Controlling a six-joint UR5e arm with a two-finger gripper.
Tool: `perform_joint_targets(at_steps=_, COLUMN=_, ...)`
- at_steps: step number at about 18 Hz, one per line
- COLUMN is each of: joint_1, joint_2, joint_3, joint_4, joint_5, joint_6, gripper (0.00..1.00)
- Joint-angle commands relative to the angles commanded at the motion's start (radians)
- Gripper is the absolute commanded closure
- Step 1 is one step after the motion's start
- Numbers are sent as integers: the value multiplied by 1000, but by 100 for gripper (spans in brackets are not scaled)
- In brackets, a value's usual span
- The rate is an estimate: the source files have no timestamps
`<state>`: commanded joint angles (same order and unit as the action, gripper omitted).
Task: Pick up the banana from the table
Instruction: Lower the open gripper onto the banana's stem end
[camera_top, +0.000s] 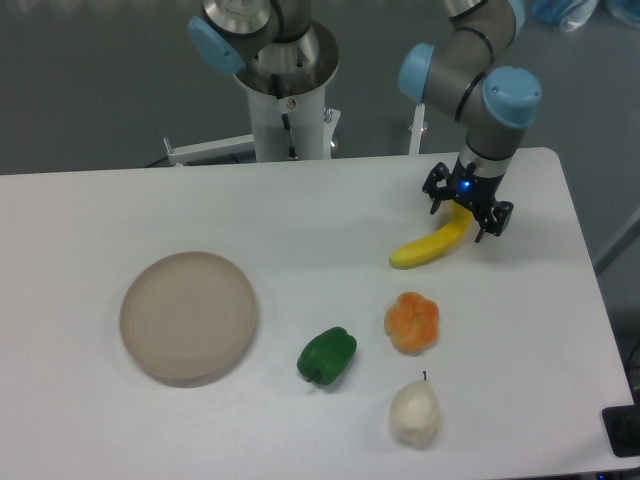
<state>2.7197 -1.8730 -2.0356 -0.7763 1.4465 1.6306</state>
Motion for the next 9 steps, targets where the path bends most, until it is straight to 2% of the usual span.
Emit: perform_joint_targets(at_steps=9, joint_1=-11, joint_2=-23, joint_3=-17, joint_4=52, joint_5=3, joint_6=-15, gripper=2)
